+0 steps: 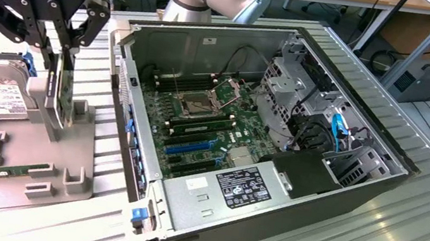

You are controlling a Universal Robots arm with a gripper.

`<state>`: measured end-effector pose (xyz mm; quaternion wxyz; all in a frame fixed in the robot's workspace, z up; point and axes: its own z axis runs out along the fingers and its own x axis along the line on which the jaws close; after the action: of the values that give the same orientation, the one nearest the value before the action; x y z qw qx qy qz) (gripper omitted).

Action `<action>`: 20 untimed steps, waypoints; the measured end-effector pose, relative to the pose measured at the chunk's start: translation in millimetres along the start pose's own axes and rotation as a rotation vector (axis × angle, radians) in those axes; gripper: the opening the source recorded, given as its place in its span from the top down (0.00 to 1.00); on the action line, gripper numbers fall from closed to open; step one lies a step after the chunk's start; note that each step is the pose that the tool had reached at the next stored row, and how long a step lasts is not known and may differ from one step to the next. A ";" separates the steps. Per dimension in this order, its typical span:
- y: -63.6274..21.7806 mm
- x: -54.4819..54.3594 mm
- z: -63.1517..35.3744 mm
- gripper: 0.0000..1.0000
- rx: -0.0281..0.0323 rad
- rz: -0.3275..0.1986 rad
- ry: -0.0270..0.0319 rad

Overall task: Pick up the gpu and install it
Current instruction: 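Pick up the gpu and move the gpu toward the slot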

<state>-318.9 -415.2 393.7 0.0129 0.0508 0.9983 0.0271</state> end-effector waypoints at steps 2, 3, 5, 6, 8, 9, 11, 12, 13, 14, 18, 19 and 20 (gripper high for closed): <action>0.1 0.0 -0.9 0.73 0.0000 0.000 0.0000; 0.1 0.0 -1.4 0.73 0.0000 0.000 0.0000; 0.1 -0.1 -2.3 0.73 -0.0001 0.000 0.0000; 0.2 -0.1 -2.8 0.73 -0.0001 0.000 0.0000; 0.2 -0.1 -3.7 0.73 0.0000 0.000 0.0000; 0.2 -0.1 -4.2 0.73 0.0000 0.000 0.0000; 0.3 -0.1 -5.1 0.73 0.0000 0.000 0.0000; 0.3 -0.1 -5.6 0.73 0.0000 0.000 0.0000; 0.3 -0.1 -6.0 0.73 0.0000 0.000 0.0000; 0.4 -0.1 -6.5 0.73 0.0000 0.000 0.0000; 0.5 -0.2 -8.3 0.73 -0.0001 0.000 0.0000; 0.5 -0.2 -8.7 0.73 -0.0001 0.000 -0.0001; 0.5 -0.2 -9.0 0.73 -0.0001 0.000 0.0000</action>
<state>-318.9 -415.2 402.7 0.0129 0.0508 0.9983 0.0272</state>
